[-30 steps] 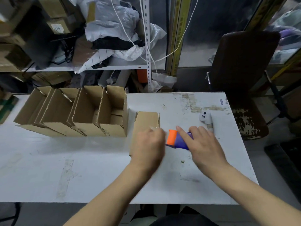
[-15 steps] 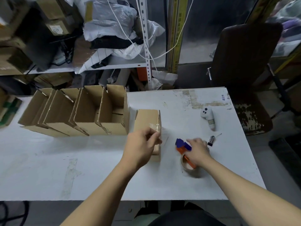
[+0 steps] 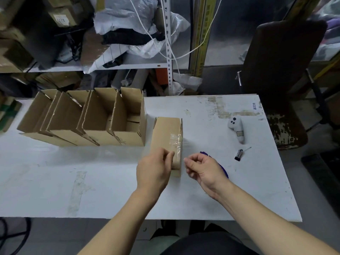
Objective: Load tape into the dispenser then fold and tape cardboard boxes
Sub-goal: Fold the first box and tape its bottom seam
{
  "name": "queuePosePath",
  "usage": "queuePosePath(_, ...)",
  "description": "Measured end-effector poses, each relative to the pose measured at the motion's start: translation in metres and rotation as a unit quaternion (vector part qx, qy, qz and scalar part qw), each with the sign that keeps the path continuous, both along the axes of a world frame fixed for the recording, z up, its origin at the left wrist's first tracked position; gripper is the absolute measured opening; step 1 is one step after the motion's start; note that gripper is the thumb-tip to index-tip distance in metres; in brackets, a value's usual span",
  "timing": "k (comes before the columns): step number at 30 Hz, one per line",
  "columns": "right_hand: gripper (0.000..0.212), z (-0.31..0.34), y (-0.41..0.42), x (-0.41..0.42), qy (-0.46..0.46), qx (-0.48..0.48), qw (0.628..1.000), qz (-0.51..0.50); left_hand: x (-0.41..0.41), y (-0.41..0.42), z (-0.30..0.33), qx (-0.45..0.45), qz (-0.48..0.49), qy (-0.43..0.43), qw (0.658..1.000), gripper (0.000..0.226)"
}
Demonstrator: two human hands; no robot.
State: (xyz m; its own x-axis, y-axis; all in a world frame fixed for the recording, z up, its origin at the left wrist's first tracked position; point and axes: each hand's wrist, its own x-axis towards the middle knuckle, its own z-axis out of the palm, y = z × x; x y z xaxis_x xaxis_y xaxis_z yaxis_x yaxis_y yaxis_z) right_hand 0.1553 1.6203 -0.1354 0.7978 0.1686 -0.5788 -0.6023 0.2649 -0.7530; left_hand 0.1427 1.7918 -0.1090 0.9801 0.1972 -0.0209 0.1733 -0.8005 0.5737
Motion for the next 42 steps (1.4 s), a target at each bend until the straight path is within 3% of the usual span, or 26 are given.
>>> queuePosePath(3,0.009,-0.010,0.009,-0.005,-0.026,-0.037,0.999,-0.030,-0.001,-0.003,-0.019,0.139,-0.064,-0.092,0.984,0.029)
queuePosePath(7,0.010,-0.025,0.022,-0.010,-0.031,-0.090,0.995,-0.038,0.004,-0.001,-0.033,0.221,-0.100,-0.161,0.957,0.033)
queuePosePath(9,0.007,-0.032,0.029,-0.011,-0.025,-0.094,0.994,-0.045,0.004,0.001,-0.034,0.231,-0.102,-0.147,0.956,0.030)
queuePosePath(11,0.005,-0.036,0.034,-0.010,-0.021,-0.087,0.994,-0.058,0.006,0.006,-0.035,0.212,-0.054,-0.105,0.970,0.033)
queuePosePath(15,0.009,-0.033,0.040,-0.011,-0.023,-0.109,0.993,-0.028,0.000,0.011,-0.047,0.128,0.026,-0.011,0.991,0.079)
queuePosePath(18,0.025,-0.035,0.037,-0.013,-0.028,-0.258,0.964,0.061,-0.005,0.007,-0.053,-0.005,0.018,0.014,1.000,0.083)
queuePosePath(20,0.034,-0.034,0.030,-0.020,-0.098,-0.375,0.920,0.064,-0.004,0.003,-0.049,-0.043,0.025,0.028,0.998,0.082)
queuePosePath(23,0.041,-0.026,0.029,-0.032,-0.223,-0.386,0.892,0.076,-0.004,-0.006,-0.042,-0.040,0.064,0.065,0.995,0.098)
queuePosePath(25,0.042,-0.024,0.035,-0.037,-0.232,-0.392,0.884,0.105,-0.005,-0.011,-0.037,-0.060,0.095,0.071,0.991,0.110)
queuePosePath(30,0.036,-0.021,0.037,-0.029,-0.237,-0.420,0.867,0.125,0.002,-0.012,-0.042,-0.068,0.133,0.054,0.987,0.082)
queuePosePath(33,0.031,-0.013,0.037,-0.018,-0.182,-0.412,0.878,0.161,0.011,-0.016,-0.036,-0.059,0.152,0.085,0.983,0.077)
queuePosePath(37,0.029,-0.005,0.040,-0.011,-0.178,-0.489,0.821,0.234,0.019,-0.018,-0.029,-0.027,0.154,0.127,0.980,0.077)
queuePosePath(40,0.040,0.004,0.034,0.004,-0.169,-0.488,0.822,0.241,0.019,-0.014,-0.031,0.009,0.142,0.108,0.984,0.060)
queuePosePath(42,0.043,0.013,0.031,0.014,-0.169,-0.499,0.809,0.260,0.026,-0.011,-0.027,0.010,0.137,0.132,0.982,0.066)
